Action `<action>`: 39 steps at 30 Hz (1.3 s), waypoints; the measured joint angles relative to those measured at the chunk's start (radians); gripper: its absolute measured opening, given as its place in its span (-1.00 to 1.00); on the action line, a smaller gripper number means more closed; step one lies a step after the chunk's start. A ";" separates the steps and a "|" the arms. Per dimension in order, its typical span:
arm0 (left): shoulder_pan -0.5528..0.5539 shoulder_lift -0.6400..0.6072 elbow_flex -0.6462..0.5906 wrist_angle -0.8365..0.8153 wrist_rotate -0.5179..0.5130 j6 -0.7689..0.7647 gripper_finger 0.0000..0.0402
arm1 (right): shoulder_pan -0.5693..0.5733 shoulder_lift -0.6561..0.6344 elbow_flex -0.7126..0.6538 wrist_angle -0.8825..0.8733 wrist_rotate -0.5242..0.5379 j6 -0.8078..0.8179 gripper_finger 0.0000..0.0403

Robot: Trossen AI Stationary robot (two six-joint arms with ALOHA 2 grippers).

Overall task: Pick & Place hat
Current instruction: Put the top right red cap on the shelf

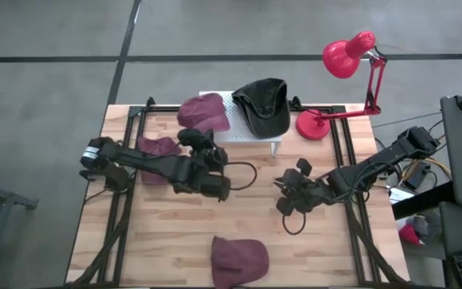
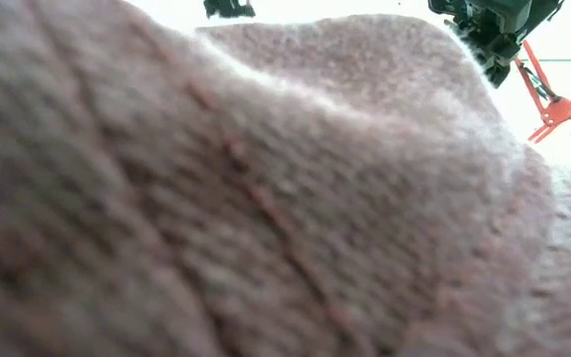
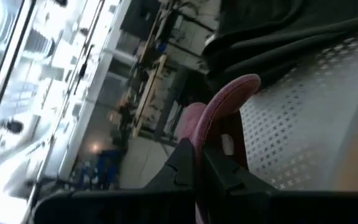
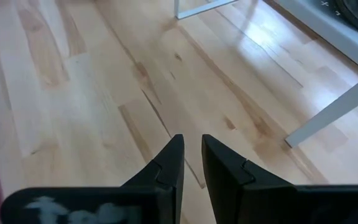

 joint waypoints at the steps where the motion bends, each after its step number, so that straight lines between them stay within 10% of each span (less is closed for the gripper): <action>1: -0.005 -0.007 -0.008 0.033 0.003 0.063 -0.98 | 0.000 0.000 0.000 0.001 0.000 0.000 -0.74; 17: 0.033 -0.313 -0.318 1.068 0.210 1.001 -0.98 | 0.000 0.000 -0.002 0.045 0.026 0.020 -0.74; 39: 0.028 -0.358 -0.565 1.014 0.162 0.635 -0.98 | 0.000 0.000 -0.004 0.046 0.024 0.044 -0.74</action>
